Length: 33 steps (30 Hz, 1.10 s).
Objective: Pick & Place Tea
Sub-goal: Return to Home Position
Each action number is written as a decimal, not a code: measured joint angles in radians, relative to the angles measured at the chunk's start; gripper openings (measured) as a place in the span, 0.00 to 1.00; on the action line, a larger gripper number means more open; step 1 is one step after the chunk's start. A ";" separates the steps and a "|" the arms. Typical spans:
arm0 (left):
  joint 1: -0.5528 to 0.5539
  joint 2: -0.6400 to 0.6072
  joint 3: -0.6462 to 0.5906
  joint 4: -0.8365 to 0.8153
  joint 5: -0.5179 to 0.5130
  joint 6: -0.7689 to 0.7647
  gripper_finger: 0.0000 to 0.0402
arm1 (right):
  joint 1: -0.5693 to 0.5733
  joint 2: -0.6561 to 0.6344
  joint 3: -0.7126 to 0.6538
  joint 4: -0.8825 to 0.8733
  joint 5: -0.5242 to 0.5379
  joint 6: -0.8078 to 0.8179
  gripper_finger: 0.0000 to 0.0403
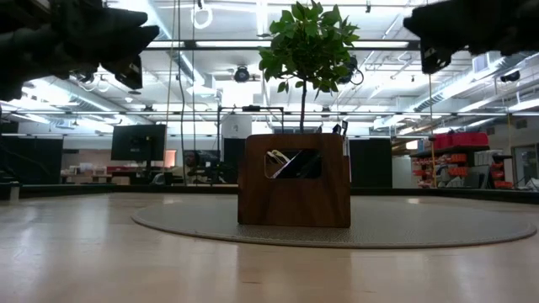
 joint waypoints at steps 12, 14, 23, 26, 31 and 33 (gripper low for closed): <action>0.021 -0.090 0.000 -0.092 -0.012 0.010 0.28 | -0.241 -0.021 -0.148 0.170 -0.227 0.009 0.20; 0.021 -0.091 0.000 -0.101 -0.022 0.003 0.28 | -0.257 -0.040 -0.161 0.159 -0.234 0.006 0.20; 0.020 -0.174 0.000 -0.216 -0.074 -0.009 0.28 | -0.271 -0.257 -0.180 -0.106 -0.158 -0.039 0.20; 0.012 -0.225 0.000 -0.260 -0.075 -0.001 0.28 | -0.269 -0.349 -0.179 -0.179 -0.174 -0.053 0.20; 0.012 -0.346 0.000 -0.430 -0.109 -0.008 0.28 | -0.270 -0.507 -0.179 -0.357 -0.135 -0.057 0.20; 0.013 -0.398 0.000 -0.469 -0.110 0.003 0.28 | -0.270 -0.564 -0.179 -0.419 -0.131 -0.056 0.20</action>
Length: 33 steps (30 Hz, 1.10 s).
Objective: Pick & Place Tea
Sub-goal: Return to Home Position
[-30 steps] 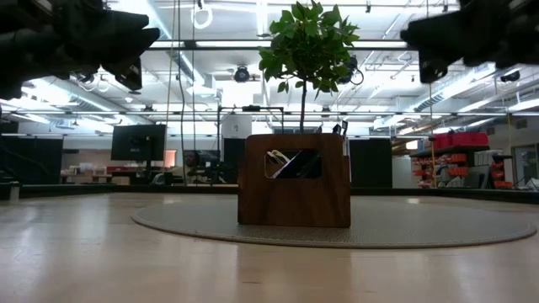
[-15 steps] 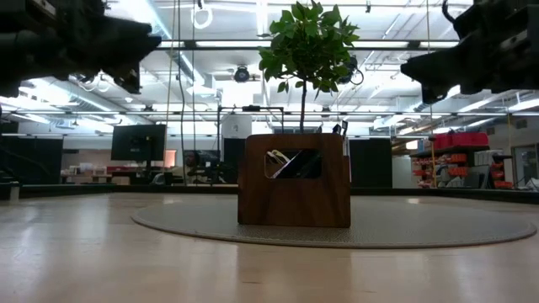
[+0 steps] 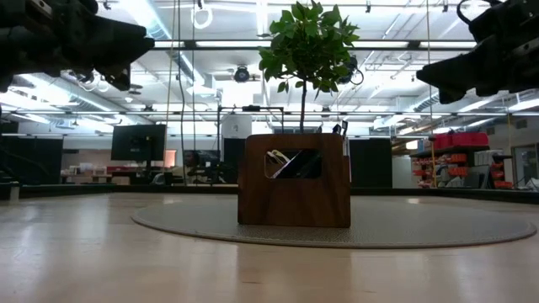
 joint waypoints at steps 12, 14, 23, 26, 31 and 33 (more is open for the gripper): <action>0.001 -0.293 0.000 -0.300 -0.025 0.015 0.28 | 0.000 -0.236 0.000 -0.231 0.038 0.002 0.20; 0.001 -0.332 0.000 -0.349 -0.026 0.014 0.28 | 0.000 -0.257 0.000 -0.232 0.034 -0.009 0.20; 0.001 -0.509 0.001 -0.586 -0.028 0.007 0.28 | -0.003 -0.266 0.000 -0.232 0.040 -0.031 0.20; 0.001 -0.567 0.051 -0.824 -0.060 -0.040 0.28 | -0.003 -0.263 0.000 -0.232 0.037 -0.029 0.20; -0.010 -0.647 0.108 -0.914 -0.061 -0.021 0.28 | -0.003 -0.262 0.000 -0.232 0.041 -0.031 0.20; -0.023 -0.680 0.106 -0.910 -0.077 0.016 0.28 | -0.005 -0.262 0.000 -0.232 0.043 -0.031 0.20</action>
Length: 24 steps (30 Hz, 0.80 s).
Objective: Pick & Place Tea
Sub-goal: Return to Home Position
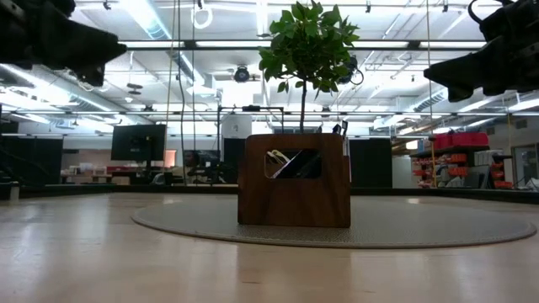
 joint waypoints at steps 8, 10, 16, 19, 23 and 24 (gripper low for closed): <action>-0.029 -0.025 -0.103 0.124 -0.005 0.037 0.22 | -0.006 0.005 0.001 0.000 0.000 0.008 0.20; -0.039 -0.024 -0.104 0.125 -0.001 0.031 0.21 | -0.006 0.009 0.001 0.001 0.001 0.008 0.20; -0.059 -0.021 -0.104 0.120 -0.010 0.078 0.20 | -0.006 0.022 0.002 0.001 0.002 -0.032 0.20; -0.059 -0.008 -0.104 0.113 -0.013 0.070 0.20 | -0.006 0.023 0.002 0.001 0.002 -0.112 0.20; -0.059 0.015 -0.104 0.106 -0.012 0.059 0.20 | -0.006 0.023 0.002 0.001 0.002 -0.151 0.20; -0.059 0.020 -0.104 0.107 -0.013 0.057 0.20 | -0.006 0.023 0.002 0.001 0.002 -0.150 0.20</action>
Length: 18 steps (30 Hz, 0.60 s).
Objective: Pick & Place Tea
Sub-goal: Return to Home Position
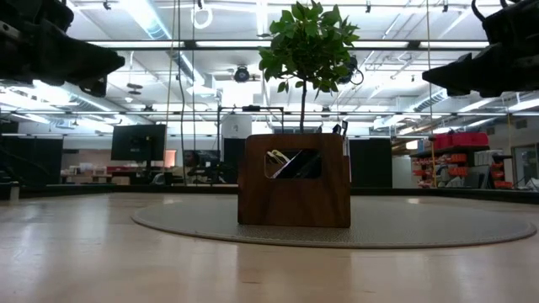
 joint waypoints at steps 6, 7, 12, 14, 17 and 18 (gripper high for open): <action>0.000 0.010 -0.001 0.012 -0.002 -0.033 0.20 | 0.000 0.000 0.000 0.000 0.000 0.000 0.20; 0.000 0.010 -0.001 0.016 -0.002 -0.033 0.20 | 0.000 0.000 0.000 0.000 0.000 0.000 0.20; 0.000 0.010 -0.002 0.032 -0.006 -0.033 0.20 | 0.000 0.000 0.000 0.000 0.000 0.000 0.20; 0.000 0.010 -0.002 0.033 -0.005 -0.033 0.20 | 0.000 0.000 0.000 0.000 0.000 0.000 0.20; 0.000 0.010 -0.002 0.037 -0.005 -0.033 0.20 | 0.000 0.000 0.000 0.000 -0.001 0.000 0.20; 0.000 0.010 -0.002 0.037 -0.005 -0.033 0.20 | 0.000 0.000 0.000 0.000 -0.001 0.000 0.20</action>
